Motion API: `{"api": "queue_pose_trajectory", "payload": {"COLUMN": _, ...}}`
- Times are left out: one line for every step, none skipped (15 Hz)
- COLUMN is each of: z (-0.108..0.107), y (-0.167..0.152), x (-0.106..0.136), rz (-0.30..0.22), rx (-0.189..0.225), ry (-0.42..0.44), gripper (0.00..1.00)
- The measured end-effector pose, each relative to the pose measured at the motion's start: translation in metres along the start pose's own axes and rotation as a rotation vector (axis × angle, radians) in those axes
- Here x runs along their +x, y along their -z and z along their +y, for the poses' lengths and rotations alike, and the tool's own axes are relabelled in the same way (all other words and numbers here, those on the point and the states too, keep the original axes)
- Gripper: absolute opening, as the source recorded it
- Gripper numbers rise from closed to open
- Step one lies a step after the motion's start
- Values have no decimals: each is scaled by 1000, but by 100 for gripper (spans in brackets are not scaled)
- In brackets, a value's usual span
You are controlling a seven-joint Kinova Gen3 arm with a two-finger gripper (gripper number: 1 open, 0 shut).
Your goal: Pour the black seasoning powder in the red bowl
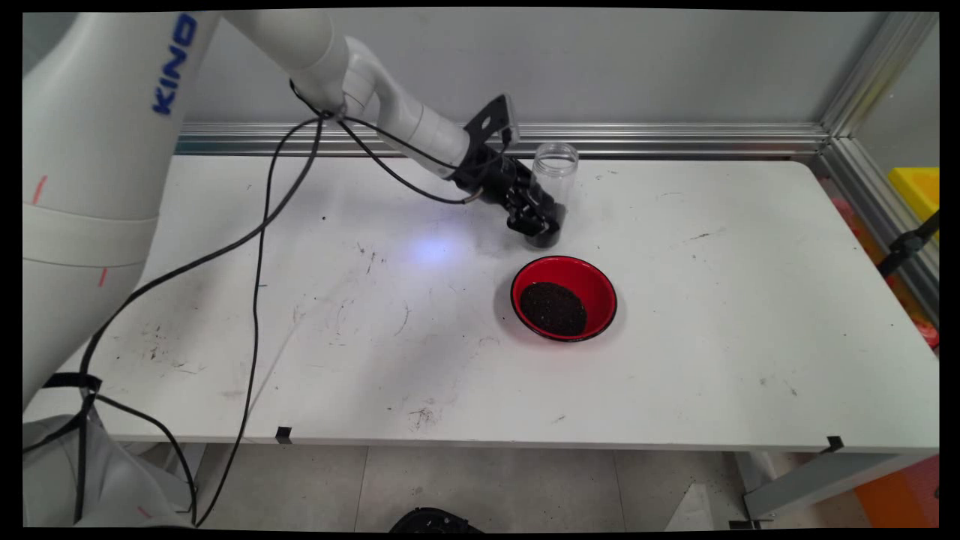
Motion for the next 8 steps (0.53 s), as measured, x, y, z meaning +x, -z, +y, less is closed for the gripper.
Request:
{"api": "queue_pose_trajectory", "payload": {"z": 0, "y": 7, "x": 3, "rz": 7, "rx": 4, "ry": -14, "gripper": 0}}
{"api": "queue_pose_trajectory", "payload": {"z": 1, "y": 14, "x": 7, "rz": 14, "rx": 9, "ry": -31, "gripper": 0}}
{"api": "queue_pose_trajectory", "payload": {"z": 2, "y": 20, "x": 10, "rz": 20, "rx": 14, "ry": -53, "gripper": 0}}
{"api": "queue_pose_trajectory", "payload": {"z": 3, "y": 27, "x": 15, "rz": 26, "rx": 21, "ry": -89, "gripper": 0}}
{"api": "queue_pose_trajectory", "payload": {"z": 5, "y": 34, "x": 18, "rz": 32, "rx": 28, "ry": -127, "gripper": 0}}
{"api": "queue_pose_trajectory", "payload": {"z": 7, "y": 39, "x": 21, "rz": 36, "rx": 37, "ry": -161, "gripper": 0}}
{"api": "queue_pose_trajectory", "payload": {"z": 10, "y": 45, "x": 25, "rz": 42, "rx": 47, "ry": -203, "gripper": 0}}
{"api": "queue_pose_trajectory", "payload": {"z": 12, "y": 50, "x": 30, "rz": 46, "rx": 58, "ry": -248, "gripper": 0}}
